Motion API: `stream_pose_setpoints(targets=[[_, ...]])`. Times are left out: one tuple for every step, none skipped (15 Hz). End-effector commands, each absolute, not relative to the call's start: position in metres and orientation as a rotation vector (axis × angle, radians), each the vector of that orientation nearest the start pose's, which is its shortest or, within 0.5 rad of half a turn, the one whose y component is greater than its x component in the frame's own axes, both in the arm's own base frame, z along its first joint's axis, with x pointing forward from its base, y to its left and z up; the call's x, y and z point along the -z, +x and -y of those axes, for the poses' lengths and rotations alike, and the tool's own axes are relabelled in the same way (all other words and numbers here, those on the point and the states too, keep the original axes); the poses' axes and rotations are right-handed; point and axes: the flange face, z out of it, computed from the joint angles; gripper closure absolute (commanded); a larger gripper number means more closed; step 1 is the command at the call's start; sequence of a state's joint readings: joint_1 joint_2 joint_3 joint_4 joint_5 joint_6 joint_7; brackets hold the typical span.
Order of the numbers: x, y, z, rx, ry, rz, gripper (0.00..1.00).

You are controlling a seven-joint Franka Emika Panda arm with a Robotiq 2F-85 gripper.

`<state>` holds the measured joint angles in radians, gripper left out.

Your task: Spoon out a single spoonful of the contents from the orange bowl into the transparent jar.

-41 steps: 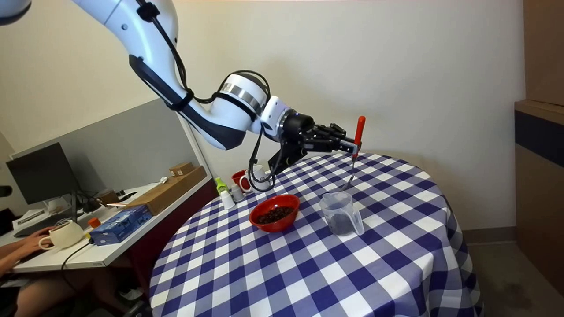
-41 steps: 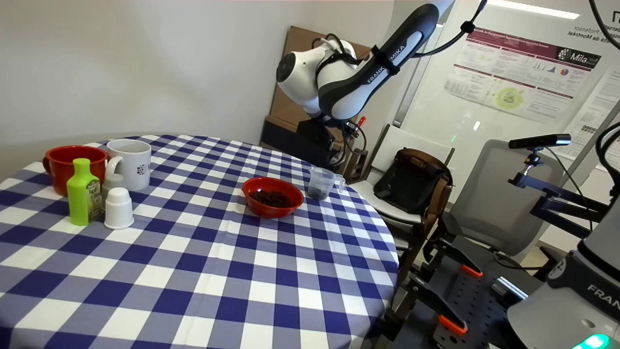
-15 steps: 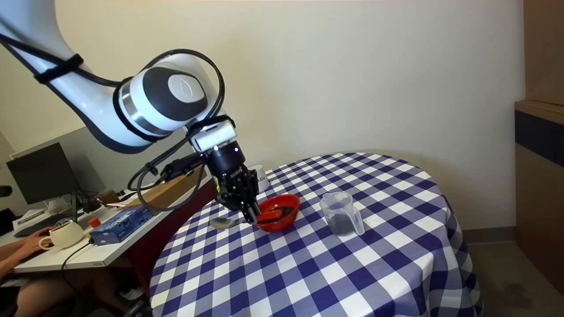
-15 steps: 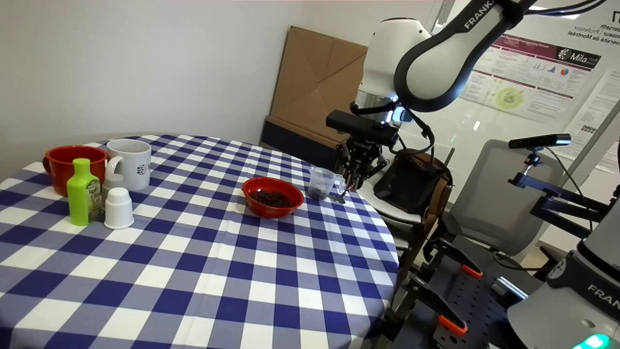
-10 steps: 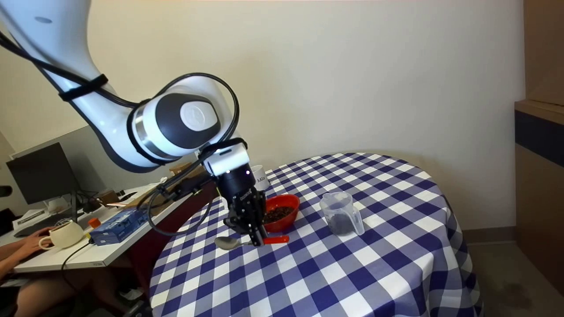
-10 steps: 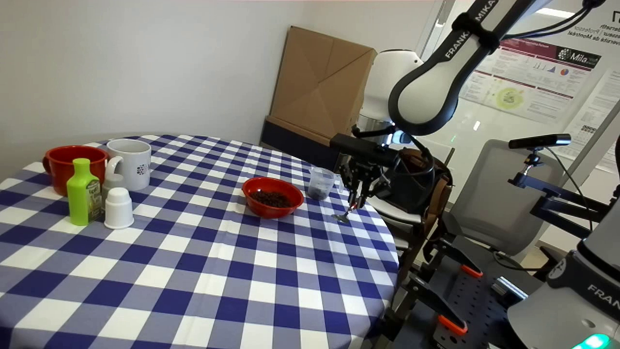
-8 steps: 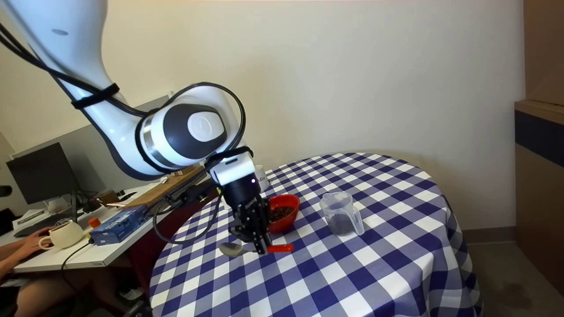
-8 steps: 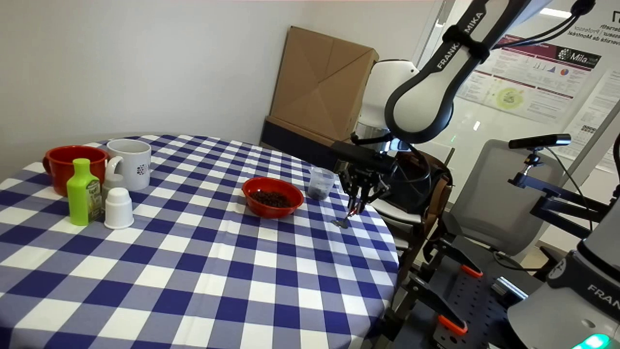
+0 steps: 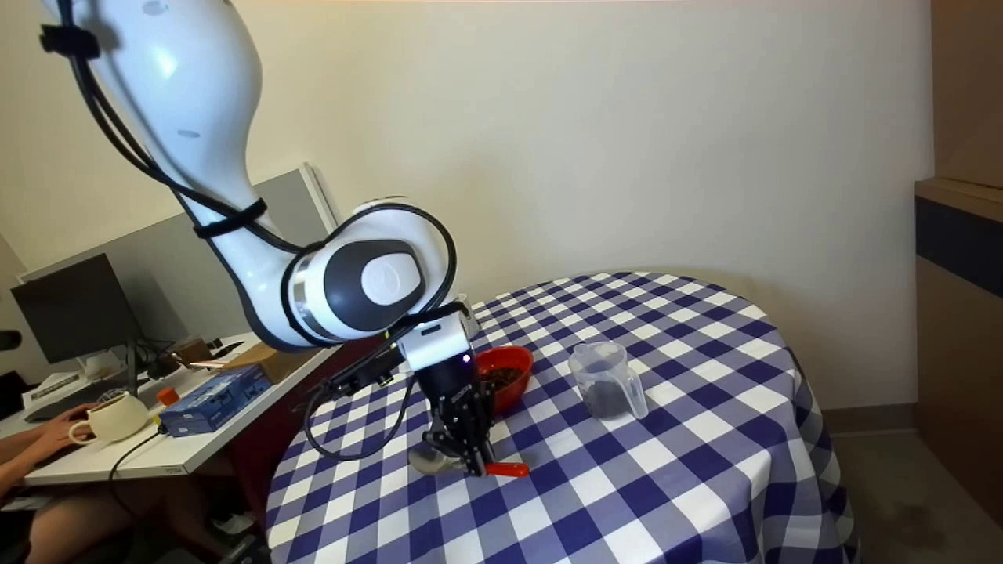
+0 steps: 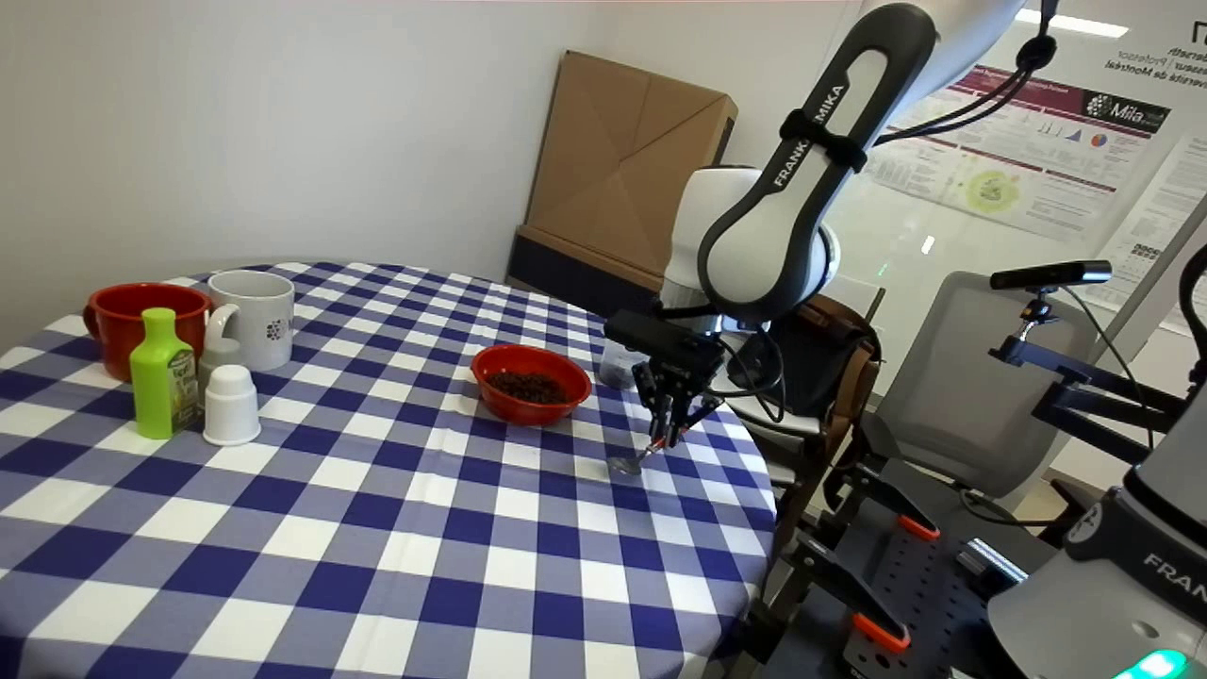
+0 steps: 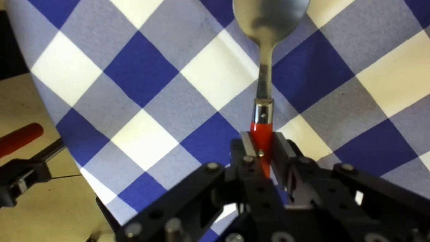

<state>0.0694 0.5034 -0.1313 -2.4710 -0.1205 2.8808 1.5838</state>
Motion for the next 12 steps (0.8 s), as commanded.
stream_pose_setpoints(targets=[[-0.077, 0.457, 0.019, 0.012, -2.345, -2.248, 0.93], [-0.074, 0.458, 0.017, 0.013, -2.337, -2.255, 0.93], [-0.071, 0.458, 0.014, 0.014, -2.328, -2.259, 0.93], [-0.068, 0.458, 0.012, 0.013, -2.321, -2.263, 0.93], [-0.066, 0.458, 0.011, 0.01, -2.313, -2.269, 0.93], [-0.065, 0.458, 0.01, 0.011, -2.305, -2.276, 0.86], [-0.065, 0.458, 0.01, 0.009, -2.301, -2.277, 0.58], [-0.066, 0.457, 0.009, 0.011, -2.295, -2.284, 0.57], [-0.067, 0.457, 0.009, 0.008, -2.289, -2.29, 0.5], [-0.069, 0.456, 0.007, -0.002, -2.281, -2.291, 0.44], [-0.075, 0.454, 0.005, -0.007, -2.277, -2.284, 0.35], [-0.079, 0.452, 0.002, -0.013, -2.277, -2.275, 0.29]])
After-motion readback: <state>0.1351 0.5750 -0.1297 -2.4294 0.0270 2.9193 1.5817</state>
